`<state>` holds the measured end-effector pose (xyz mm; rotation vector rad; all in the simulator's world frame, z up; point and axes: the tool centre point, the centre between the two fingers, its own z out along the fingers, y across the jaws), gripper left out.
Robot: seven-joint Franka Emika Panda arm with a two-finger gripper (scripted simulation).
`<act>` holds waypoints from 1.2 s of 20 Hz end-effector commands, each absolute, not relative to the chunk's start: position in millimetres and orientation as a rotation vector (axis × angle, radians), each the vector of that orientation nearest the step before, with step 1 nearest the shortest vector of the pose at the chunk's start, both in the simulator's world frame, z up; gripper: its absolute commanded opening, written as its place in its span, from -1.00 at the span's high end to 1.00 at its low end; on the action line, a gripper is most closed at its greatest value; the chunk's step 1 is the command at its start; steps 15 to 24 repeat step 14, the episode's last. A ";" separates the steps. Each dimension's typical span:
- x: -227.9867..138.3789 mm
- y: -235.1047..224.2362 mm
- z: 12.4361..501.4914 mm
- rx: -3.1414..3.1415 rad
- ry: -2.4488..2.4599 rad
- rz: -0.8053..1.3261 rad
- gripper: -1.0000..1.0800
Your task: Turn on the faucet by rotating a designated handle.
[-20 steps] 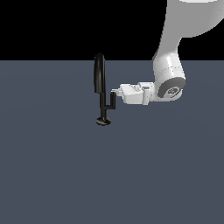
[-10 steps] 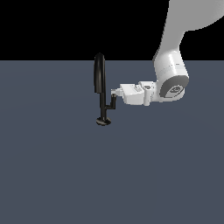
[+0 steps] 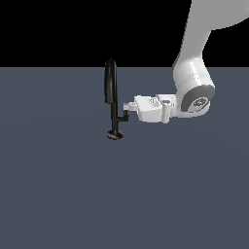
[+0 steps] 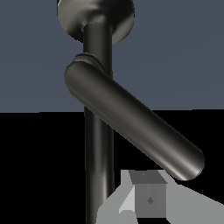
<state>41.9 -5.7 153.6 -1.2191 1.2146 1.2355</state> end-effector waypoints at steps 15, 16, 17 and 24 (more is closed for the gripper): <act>2.9 -7.0 87.9 -1.209 1.227 1.256 1.00; 2.9 -7.0 87.9 -1.209 1.227 1.256 1.00; 2.9 -7.0 87.9 -1.209 1.227 1.256 1.00; 2.9 -7.0 87.9 -1.209 1.227 1.256 1.00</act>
